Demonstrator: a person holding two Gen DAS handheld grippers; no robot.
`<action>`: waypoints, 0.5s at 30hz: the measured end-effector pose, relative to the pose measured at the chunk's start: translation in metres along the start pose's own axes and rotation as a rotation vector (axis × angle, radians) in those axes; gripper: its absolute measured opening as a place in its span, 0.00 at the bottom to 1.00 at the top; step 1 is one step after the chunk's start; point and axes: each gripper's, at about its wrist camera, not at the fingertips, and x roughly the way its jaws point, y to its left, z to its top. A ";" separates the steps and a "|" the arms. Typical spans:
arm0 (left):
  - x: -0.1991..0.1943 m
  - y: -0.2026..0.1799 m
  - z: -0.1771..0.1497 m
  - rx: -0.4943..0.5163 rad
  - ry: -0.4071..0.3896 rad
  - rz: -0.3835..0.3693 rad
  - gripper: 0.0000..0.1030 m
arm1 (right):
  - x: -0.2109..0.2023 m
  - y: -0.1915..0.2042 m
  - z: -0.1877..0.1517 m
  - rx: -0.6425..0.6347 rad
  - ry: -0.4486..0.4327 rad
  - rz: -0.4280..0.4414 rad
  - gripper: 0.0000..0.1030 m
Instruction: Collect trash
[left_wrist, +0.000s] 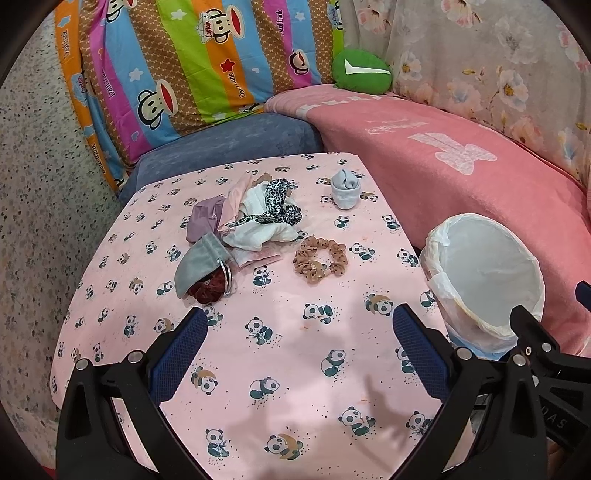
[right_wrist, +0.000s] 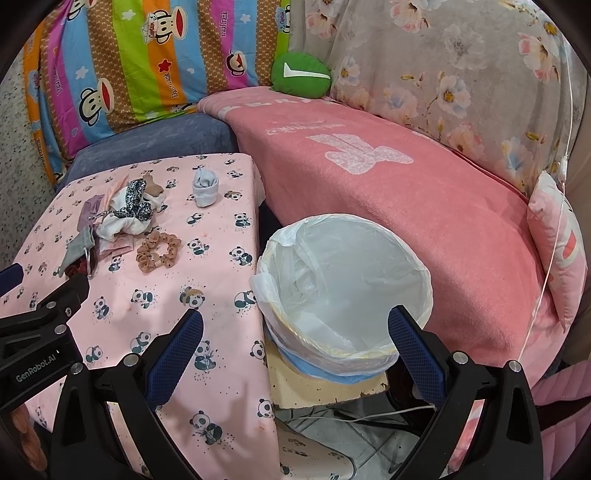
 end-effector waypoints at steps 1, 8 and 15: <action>-0.002 0.004 -0.001 -0.002 -0.005 -0.006 0.93 | -0.001 0.001 -0.001 0.000 -0.001 -0.001 0.95; -0.001 0.008 0.000 -0.001 -0.023 -0.035 0.93 | -0.002 0.003 0.002 0.002 -0.007 -0.010 0.95; 0.002 0.011 0.005 0.007 -0.032 -0.064 0.93 | 0.002 0.007 0.005 0.011 -0.005 -0.030 0.95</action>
